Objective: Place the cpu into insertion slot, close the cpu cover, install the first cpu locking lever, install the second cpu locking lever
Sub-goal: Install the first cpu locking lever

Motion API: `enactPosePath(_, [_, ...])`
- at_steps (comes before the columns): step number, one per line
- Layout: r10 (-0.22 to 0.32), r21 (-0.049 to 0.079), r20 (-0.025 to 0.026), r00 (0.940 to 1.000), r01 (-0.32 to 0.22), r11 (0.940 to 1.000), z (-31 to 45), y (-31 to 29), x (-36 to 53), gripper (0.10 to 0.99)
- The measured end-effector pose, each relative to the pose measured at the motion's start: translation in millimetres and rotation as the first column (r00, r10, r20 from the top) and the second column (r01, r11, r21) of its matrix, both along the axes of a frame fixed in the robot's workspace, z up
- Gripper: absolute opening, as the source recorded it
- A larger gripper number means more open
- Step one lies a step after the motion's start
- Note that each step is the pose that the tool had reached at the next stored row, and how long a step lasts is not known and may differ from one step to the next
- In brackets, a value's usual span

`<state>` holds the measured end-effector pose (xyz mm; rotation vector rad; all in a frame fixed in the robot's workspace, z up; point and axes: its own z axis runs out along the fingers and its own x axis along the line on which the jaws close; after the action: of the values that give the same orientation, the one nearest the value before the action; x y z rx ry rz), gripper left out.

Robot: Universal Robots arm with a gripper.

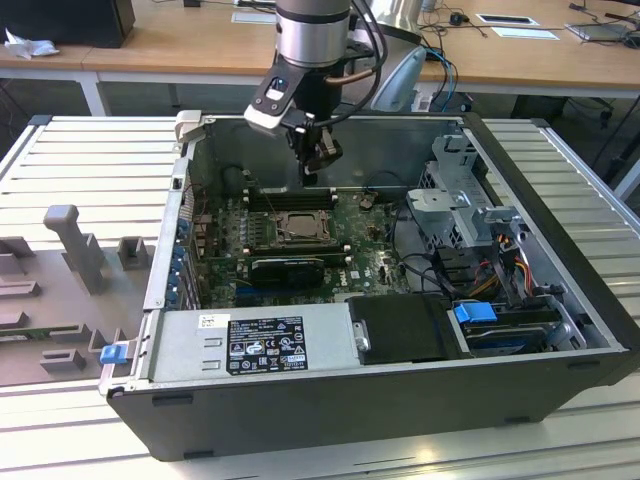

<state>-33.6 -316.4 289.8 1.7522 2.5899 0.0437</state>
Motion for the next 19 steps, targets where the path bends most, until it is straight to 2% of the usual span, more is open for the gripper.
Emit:
enactPosePath(2, [0.001,-0.001,0.0019,1.0,-0.001,1.0,-0.7,-0.1,0.0,0.106])
enactPosePath(9, [0.043,-0.001,0.0021,0.9991,-0.043,0.9991,-0.8,-0.1,0.0,0.106])
enactPosePath(19, [0.106,-0.001,0.0021,0.9943,-0.106,0.9943,-0.8,-0.1,0.0,0.106])
